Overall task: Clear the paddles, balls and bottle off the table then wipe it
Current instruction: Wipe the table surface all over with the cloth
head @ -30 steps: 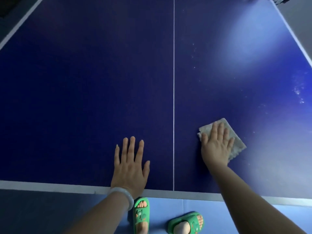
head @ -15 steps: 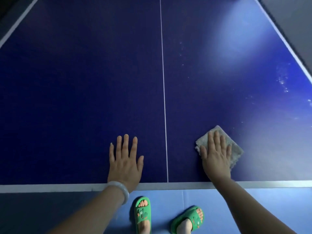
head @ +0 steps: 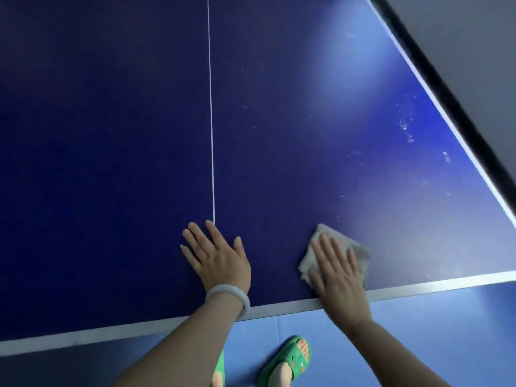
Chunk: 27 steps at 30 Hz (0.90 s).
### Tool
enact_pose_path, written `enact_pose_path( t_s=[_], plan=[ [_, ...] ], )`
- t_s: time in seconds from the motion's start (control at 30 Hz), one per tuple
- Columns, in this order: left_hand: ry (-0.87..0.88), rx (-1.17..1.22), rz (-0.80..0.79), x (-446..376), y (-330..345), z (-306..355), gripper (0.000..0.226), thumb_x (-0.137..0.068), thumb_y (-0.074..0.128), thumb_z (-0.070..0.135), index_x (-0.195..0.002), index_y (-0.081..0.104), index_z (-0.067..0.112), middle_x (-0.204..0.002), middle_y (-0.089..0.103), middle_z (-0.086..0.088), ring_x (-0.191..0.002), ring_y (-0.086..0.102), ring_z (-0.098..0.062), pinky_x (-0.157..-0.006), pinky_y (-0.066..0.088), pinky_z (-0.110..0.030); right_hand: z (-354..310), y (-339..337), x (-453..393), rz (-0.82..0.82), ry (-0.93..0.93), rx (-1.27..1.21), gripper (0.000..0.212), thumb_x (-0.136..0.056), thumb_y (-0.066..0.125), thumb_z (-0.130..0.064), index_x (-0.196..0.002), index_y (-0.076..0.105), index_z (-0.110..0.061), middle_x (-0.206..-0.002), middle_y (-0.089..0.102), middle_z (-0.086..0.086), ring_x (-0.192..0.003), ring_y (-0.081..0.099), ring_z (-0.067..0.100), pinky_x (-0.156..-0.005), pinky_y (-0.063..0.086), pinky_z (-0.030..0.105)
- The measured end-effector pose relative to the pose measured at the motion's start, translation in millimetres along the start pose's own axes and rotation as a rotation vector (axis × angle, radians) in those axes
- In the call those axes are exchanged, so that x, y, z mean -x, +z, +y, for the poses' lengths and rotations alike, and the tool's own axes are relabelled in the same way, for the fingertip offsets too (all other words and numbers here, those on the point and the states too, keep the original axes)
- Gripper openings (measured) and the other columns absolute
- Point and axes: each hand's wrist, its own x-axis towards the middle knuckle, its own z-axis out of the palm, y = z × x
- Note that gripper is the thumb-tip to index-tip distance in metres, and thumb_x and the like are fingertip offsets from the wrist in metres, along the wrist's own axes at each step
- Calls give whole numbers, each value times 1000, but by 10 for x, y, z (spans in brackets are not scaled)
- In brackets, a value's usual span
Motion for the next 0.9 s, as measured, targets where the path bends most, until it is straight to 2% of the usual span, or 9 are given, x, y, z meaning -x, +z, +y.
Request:
enact_pose_path(
  t_s=[0.07, 0.13, 0.3, 0.37, 0.5, 0.57, 0.77, 0.83, 0.9],
  plan=[
    [-2, -68, 36, 32, 65, 14, 74, -99, 21, 50, -155, -2, 6, -161, -8, -23, -149, -11, -37, -120, -2, -54, 105, -43, -121, 33, 240, -50, 68, -94, 11, -50, -155, 19, -23, -163, 13, -4, -151, 7, 19, -122, 6, 46],
    [-21, -113, 57, 37, 90, 25, 74, -98, 18, 49, -154, 1, 5, -161, -3, -24, -149, -6, -38, -120, 1, -55, -46, -27, -210, 64, 317, -72, 69, -93, 8, -51, -156, 18, -23, -163, 10, -2, -151, 5, 20, -122, 4, 45],
    [-46, -165, 62, 42, 98, 65, 72, -98, 23, 47, -154, 9, 3, -160, 5, -25, -149, 0, -38, -120, 6, -55, 56, -4, -133, -44, -414, -21, 59, -101, 34, -41, -156, 20, -26, -164, 13, -7, -151, 11, 18, -120, 10, 45],
    [-52, -184, 68, 43, 105, 68, 73, -97, 20, 47, -154, 11, 3, -160, 7, -25, -149, 1, -38, -120, 7, -55, 457, -64, -272, -21, -459, 44, 59, -100, 35, -41, -155, 21, -26, -163, 13, -7, -151, 14, 19, -121, 9, 43],
    [-52, -199, 88, 44, 127, 72, 73, -97, 22, 48, -154, 15, 3, -160, 9, -26, -149, 4, -38, -120, 9, -56, 915, -175, -622, 30, 189, -39, 57, -102, 28, -40, -155, 20, -22, -163, 14, -1, -151, 9, 22, -122, 5, 46],
    [-53, -211, 95, 43, 136, 67, 73, -97, 18, 49, -154, 13, 3, -160, 7, -25, -149, 3, -38, -120, 8, -55, 680, -136, -720, 61, 327, -35, 57, -103, 31, -37, -156, 16, -22, -164, 12, 2, -152, 6, 23, -121, 3, 49],
    [-43, -188, 132, 42, 147, 81, 76, -95, 15, 51, -154, 14, 3, -160, 7, -25, -150, 3, -37, -121, 6, -55, 242, -63, -799, -62, -563, 31, 58, -103, 28, -45, -156, 18, -25, -164, 11, -5, -152, 4, 17, -121, 4, 45],
    [-43, -184, 141, 46, 156, 69, 76, -96, 16, 51, -154, 14, 3, -160, 7, -25, -150, 3, -37, -121, 5, -55, 589, -156, -1044, -37, -566, 44, 57, -102, 31, -43, -155, 21, -24, -162, 13, -6, -151, 8, 17, -122, 7, 45],
    [-43, -182, 153, 48, 165, 64, 75, -96, 18, 51, -153, 15, 3, -160, 8, -25, -150, 4, -37, -121, 6, -55, 977, -252, -1305, 5, -230, 13, 57, -103, 37, -37, -155, 21, -21, -162, 12, -3, -151, 8, 20, -122, 6, 47]
  ],
)
